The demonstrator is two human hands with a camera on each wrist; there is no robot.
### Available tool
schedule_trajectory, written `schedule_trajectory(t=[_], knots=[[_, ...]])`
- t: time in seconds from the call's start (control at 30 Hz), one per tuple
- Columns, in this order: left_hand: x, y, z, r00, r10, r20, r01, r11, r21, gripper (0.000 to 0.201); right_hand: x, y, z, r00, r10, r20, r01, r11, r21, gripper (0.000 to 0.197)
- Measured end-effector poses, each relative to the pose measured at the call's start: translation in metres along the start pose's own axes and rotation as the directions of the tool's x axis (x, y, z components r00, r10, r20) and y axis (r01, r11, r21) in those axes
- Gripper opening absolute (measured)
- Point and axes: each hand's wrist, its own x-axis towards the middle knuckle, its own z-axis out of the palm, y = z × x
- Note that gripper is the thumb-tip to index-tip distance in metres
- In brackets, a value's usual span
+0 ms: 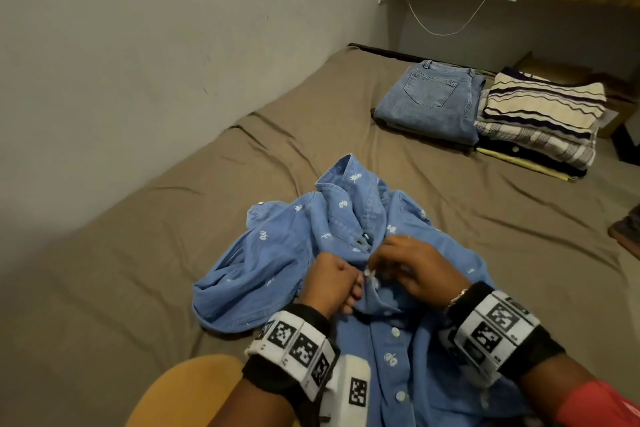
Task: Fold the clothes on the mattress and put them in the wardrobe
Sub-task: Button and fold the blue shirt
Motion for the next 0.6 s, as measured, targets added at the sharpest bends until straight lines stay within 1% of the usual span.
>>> schedule_trajectory(t=[0.03, 0.07, 0.1, 0.13, 0.17, 0.2, 0.23, 0.27, 0.3, 0.33, 0.37, 0.4, 0.43, 0.47, 0.53, 0.6], knots=[[0.004, 0.000, -0.004, 0.986, 0.126, -0.111, -0.100, 0.971, 0.215, 0.025, 0.005, 0.003, -0.006, 0.999, 0.040, -0.022, -0.039, 0.998, 0.040, 0.027], [0.009, 0.004, -0.008, 0.931, 0.296, -0.216, -0.197, 0.902, 0.384, 0.022, 0.010, 0.006, -0.013, 0.994, 0.092, -0.054, -0.088, 0.994, 0.071, 0.029], [0.014, 0.011, -0.011, 0.851, 0.446, -0.277, -0.309, 0.852, 0.423, 0.019, 0.016, 0.009, -0.019, 0.987, 0.139, -0.086, -0.129, 0.984, 0.119, 0.031], [0.018, 0.020, -0.012, 0.808, 0.525, -0.268, -0.413, 0.829, 0.379, 0.017, 0.024, 0.008, -0.025, 0.980, 0.174, -0.097, -0.160, 0.978, 0.137, 0.032], [0.025, 0.025, -0.010, 0.820, 0.536, -0.203, -0.468, 0.831, 0.302, 0.019, 0.032, 0.008, -0.026, 0.979, 0.190, -0.078, -0.179, 0.975, 0.132, 0.032], [0.031, 0.028, -0.007, 0.857, 0.502, -0.119, -0.465, 0.851, 0.244, 0.022, 0.039, 0.007, -0.026, 0.977, 0.209, -0.037, -0.205, 0.974, 0.098, 0.032], [0.037, 0.026, -0.004, 0.902, 0.431, -0.035, -0.415, 0.885, 0.209, 0.025, 0.044, 0.008, -0.023, 0.970, 0.241, 0.015, -0.242, 0.969, 0.054, 0.031], [0.043, 0.020, -0.002, 0.936, 0.352, 0.018, -0.348, 0.912, 0.219, 0.028, 0.047, 0.010, -0.020, 0.954, 0.292, 0.075, -0.293, 0.956, 0.003, 0.031], [0.048, 0.012, 0.000, 0.961, 0.276, 0.033, -0.273, 0.916, 0.295, 0.030, 0.047, 0.012, -0.015, 0.931, 0.344, 0.123, -0.342, 0.939, -0.033, 0.029], [0.051, 0.004, -0.001, 0.976, 0.215, 0.023, -0.206, 0.897, 0.391, 0.033, 0.044, 0.015, -0.011, 0.905, 0.398, 0.152, -0.391, 0.917, -0.076, 0.026], [0.053, -0.002, -0.003, 0.984, 0.177, 0.003, -0.157, 0.866, 0.475, 0.034, 0.040, 0.018, -0.006, 0.882, 0.442, 0.163, -0.423, 0.895, -0.140, 0.023], [0.052, -0.005, -0.004, 0.988, 0.154, -0.017, -0.125, 0.856, 0.501, 0.034, 0.034, 0.019, 0.000, 0.861, 0.480, 0.170, -0.443, 0.870, -0.216, 0.020], [0.051, -0.006, -0.003, 0.989, 0.145, -0.022, -0.116, 0.866, 0.487, 0.032, 0.028, 0.020, 0.006, 0.844, 0.509, 0.168, -0.452, 0.845, -0.287, 0.017], [0.048, -0.005, 0.000, 0.991, 0.132, -0.021, -0.106, 0.872, 0.477, 0.035, 0.023, 0.020, 0.012, 0.832, 0.531, 0.161, -0.461, 0.823, -0.333, 0.016], [0.050, -0.009, 0.009, 0.993, 0.113, -0.043, -0.071, 0.837, 0.543, 0.042, 0.018, 0.018, 0.022, 0.816, 0.564, 0.127, -0.488, 0.791, -0.370, 0.016], [0.051, -0.013, 0.017, 0.988, 0.103, -0.111, -0.011, 0.782, 0.623, 0.043, 0.019, 0.018, 0.027, 0.801, 0.591, 0.093, -0.518, 0.763, -0.387, 0.017]])
